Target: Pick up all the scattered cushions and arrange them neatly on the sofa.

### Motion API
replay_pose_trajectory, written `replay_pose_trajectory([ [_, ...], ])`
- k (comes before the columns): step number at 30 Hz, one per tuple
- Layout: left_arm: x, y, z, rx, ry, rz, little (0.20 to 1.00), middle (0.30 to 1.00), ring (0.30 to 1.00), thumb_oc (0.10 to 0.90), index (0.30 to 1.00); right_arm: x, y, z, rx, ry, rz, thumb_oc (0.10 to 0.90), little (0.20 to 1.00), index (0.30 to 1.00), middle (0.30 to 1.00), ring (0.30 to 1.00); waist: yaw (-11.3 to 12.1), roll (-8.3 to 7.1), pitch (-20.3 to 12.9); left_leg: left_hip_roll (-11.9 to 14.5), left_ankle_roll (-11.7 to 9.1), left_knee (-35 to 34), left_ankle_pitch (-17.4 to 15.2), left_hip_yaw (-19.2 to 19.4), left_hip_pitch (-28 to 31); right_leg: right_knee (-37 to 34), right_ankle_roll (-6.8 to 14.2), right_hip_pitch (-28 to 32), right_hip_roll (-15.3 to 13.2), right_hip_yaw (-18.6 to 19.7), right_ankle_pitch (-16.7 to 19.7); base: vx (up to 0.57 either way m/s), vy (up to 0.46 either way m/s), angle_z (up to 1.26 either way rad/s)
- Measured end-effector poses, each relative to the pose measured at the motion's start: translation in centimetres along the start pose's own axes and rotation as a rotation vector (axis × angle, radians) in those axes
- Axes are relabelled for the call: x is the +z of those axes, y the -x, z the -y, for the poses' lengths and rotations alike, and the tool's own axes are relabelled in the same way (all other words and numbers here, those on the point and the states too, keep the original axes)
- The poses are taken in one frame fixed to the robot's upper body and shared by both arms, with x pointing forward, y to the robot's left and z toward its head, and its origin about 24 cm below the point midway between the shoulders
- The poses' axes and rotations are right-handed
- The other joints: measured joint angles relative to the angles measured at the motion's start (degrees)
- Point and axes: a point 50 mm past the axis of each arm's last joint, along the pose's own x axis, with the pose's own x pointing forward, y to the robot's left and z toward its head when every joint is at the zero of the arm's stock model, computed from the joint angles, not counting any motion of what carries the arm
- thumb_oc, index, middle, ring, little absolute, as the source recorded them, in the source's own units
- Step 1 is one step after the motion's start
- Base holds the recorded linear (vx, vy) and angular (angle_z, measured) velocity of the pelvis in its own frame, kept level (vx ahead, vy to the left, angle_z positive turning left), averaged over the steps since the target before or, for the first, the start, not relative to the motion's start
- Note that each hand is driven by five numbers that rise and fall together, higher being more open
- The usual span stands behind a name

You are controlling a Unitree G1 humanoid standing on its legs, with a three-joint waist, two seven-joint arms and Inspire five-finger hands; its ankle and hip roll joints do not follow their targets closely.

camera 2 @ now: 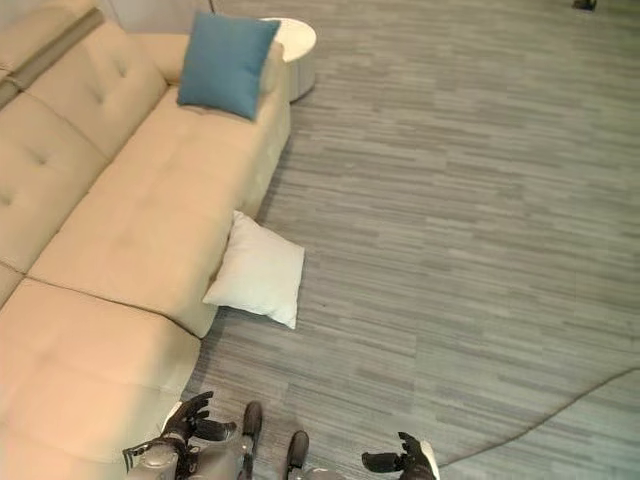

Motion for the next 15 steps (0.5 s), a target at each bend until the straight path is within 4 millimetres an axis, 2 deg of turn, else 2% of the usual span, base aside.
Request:
replay_pose_trajectory([
  [2,-0.3,0.1,0.0,0.0,-0.003,-0.008,0.9,0.9,0.9,0.8,0.9,-0.1,0.0,0.0,0.0,0.004,-0.004,0.8,0.9,0.9,0.9,0.9,0.0,-0.11,-0.1,-0.7,0.9,0.1,0.6,-1.1,1.2,0.0,-0.2,1.7,0.8,1.3,-0.7,0.2,0.118,-0.57],
  [3,-0.1,0.0,0.0,-0.001,-0.011,-0.002,0.9,0.9,0.9,0.8,0.9,-0.1,0.0,0.0,0.003,0.019,-0.001,0.8,0.9,0.9,0.9,0.9,-0.2,-0.33,-0.1,-1.7,1.8,0.4,0.6,-0.9,2.2,0.0,0.7,2.2,0.8,3.0,-1.2,0.12,0.096,-0.7],
  [4,-0.3,0.1,-0.1,0.002,-0.003,-0.005,0.9,0.9,0.9,0.8,0.9,-0.1,0.0,0.0,0.004,0.031,0.001,0.8,0.9,0.9,0.9,0.9,0.1,-0.28,-0.5,-1.8,5.7,-1.8,0.9,-0.4,3.7,0.1,0.8,3.0,1.1,4.6,-1.3,0.22,0.16,-0.75],
  [5,-0.8,0.3,-0.1,0.007,0.007,-0.018,0.9,0.9,0.9,0.8,0.9,-0.1,0.0,-0.1,0.007,0.04,0.004,0.8,0.9,0.9,0.9,0.9,0.2,0.09,-0.6,-1.3,6.5,-2.5,1.0,-0.4,5.3,0.9,1.7,3.3,1.5,5.4,-2.1,0.16,0.113,-0.86],
  [6,-0.8,0.3,-0.1,0.01,0.012,-0.017,0.9,0.9,0.9,0.8,0.9,-0.1,0.0,0.0,0.009,0.05,0.005,0.8,0.9,0.9,0.9,0.9,0.1,1.72,-0.7,0.1,8.2,-3.0,1.9,0.7,6.5,4.5,3.2,2.4,3.1,5.6,-3.2,0.14,0.098,-0.62],
  [7,-1.1,0.3,-0.3,0.012,0.006,-0.034,0.9,0.9,0.9,0.8,0.9,0.2,0.0,-0.2,0.013,0.052,0.012,0.8,0.9,0.9,0.9,0.9,0.1,2.17,-0.3,1.5,8.6,-3.1,1.6,1.1,7.5,10.7,4.4,0.0,3.2,5.0,-5.7,0.06,0.062,-0.61],
  [8,-1.4,0.4,-0.5,0.02,0.001,-0.051,0.9,0.9,0.9,0.8,0.9,0.1,0.1,-0.7,0.03,0.062,0.019,0.8,0.9,0.9,0.9,0.9,-0.2,3.24,-0.1,2.7,10.4,-3.8,0.5,0.5,10.3,28.2,8.0,-6.9,1.9,1.3,-9.9,0.1,0.081,-0.33],
  [9,-1.6,0.4,-0.5,0.02,0.001,-0.057,0.9,0.9,0.9,0.8,0.9,0.1,0.2,-0.8,0.036,0.074,0.022,0.8,0.9,0.9,0.9,0.9,-0.9,3.37,-0.2,2.4,10.8,-3.6,-0.2,0.4,11.1,35.5,8.4,-9.4,-0.3,-0.3,-10.8,0.1,0.065,-0.01],
  [10,-1.7,0.5,-0.4,0.015,0.001,-0.059,0.9,0.9,0.9,0.8,0.9,-0.6,0.3,-0.8,0.039,0.084,0.009,0.8,0.9,0.9,0.9,0.9,-1.4,3.33,-0.5,1.3,11.2,-3.2,-1.3,-0.2,12.2,43.2,10.2,-13.0,-5.7,-0.8,-12.1,0.22,-0.009,0.26],
  [11,-1.5,0.4,-0.4,0.018,0.003,-0.05,0.9,0.9,0.9,0.8,0.9,-0.7,0.4,-0.8,0.037,0.087,0.004,0.8,0.9,0.9,0.9,0.9,-1.5,3.4,-0.7,0.6,11.3,-3.1,-1.7,-0.5,12.5,45.1,10.7,-15.4,-10.6,-1.2,-12.5,0.24,-0.059,0.26],
  [12,-1.3,0.3,-0.5,0.021,0.002,-0.049,0.9,0.9,0.9,0.8,0.9,-0.6,0.3,-0.7,0.034,0.087,0.001,0.8,0.9,0.9,0.9,0.9,-1.3,3.62,-0.6,0.5,11.3,-3.1,-2.1,-0.7,12.6,43.7,10.7,-16.4,-13.0,-1.1,-12.7,0.2,-0.078,0.14],
  [13,-1.3,0.3,-0.5,0.024,0.001,-0.049,0.9,0.9,0.9,0.8,0.9,-0.6,0.3,-0.5,0.027,0.089,-0.003,0.8,0.9,0.9,0.9,0.9,-1.3,3.92,-0.7,0.7,10.9,-3.2,-2.3,-0.9,12.5,40.2,10.4,-16.6,-14.9,-1.9,-12.7,0.15,-0.077,0.08],
  [14,-1.5,0.3,-0.9,0.037,-0.001,-0.056,0.9,0.9,0.9,0.8,0.9,-1.0,0.3,-0.1,0.017,0.097,-0.011,0.8,0.9,0.9,0.9,0.9,-0.9,3.96,-0.7,1.1,10.0,-3.1,-1.9,-0.8,12.6,32.1,10.0,-16.3,-16.7,-2.3,-11.5,0.18,-0.099,0.06],
  [15,-1.6,0.3,-1.1,0.043,-0.006,-0.061,0.9,0.9,0.9,0.8,0.9,-0.8,0.2,0.1,0.013,0.099,-0.007,0.8,0.9,0.9,0.9,0.9,-0.8,3.94,-0.6,1.6,9.8,-3.2,-2.4,-1.0,12.8,29.0,9.8,-16.7,-17.0,-2.3,-10.7,0.26,-0.149,0.0],
])
